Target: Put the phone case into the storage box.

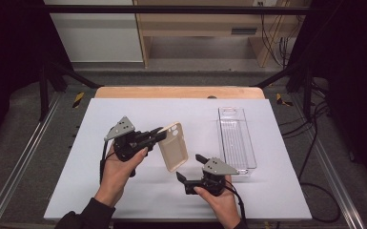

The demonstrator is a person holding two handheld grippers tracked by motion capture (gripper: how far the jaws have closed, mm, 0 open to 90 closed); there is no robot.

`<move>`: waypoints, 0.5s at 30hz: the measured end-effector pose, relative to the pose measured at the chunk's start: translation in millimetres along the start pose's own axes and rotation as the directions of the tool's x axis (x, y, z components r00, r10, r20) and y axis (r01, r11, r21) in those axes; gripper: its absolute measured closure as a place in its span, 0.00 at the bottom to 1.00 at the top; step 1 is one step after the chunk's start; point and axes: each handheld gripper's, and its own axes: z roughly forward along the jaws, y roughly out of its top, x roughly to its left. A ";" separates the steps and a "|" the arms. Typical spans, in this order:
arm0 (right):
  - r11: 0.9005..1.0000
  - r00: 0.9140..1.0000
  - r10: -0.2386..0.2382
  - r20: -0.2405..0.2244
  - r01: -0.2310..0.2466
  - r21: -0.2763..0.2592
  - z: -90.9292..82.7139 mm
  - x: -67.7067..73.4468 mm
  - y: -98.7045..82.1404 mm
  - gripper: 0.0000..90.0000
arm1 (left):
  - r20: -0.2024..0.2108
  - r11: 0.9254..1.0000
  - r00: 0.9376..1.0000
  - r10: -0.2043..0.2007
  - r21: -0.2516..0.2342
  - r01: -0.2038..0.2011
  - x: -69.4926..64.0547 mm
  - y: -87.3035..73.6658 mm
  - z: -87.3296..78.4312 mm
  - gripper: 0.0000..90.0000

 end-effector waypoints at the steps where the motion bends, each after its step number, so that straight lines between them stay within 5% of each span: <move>1: 1.000 1.000 0.022 -0.001 -0.022 0.000 0.1 0.3 0.6 0.09 | 0.005 1.000 1.000 0.006 -0.004 -0.006 1.1 0.6 -0.6 0.88; 6: 0.997 1.000 -0.018 0.026 0.016 0.070 -2.3 3.0 11.0 0.06 | 0.016 1.000 1.000 0.017 -0.010 -0.017 6.4 0.5 -5.3 0.88; 10: 0.984 0.998 -0.057 0.031 0.051 0.171 -3.6 3.4 22.1 0.06 | 0.007 0.999 0.999 0.033 0.004 -0.034 9.9 0.2 -9.8 0.88; 15: 0.971 0.995 -0.093 0.032 0.083 0.223 -2.9 2.4 33.8 0.07 | 0.003 0.999 0.999 0.044 0.014 -0.044 12.5 1.9 -11.4 0.88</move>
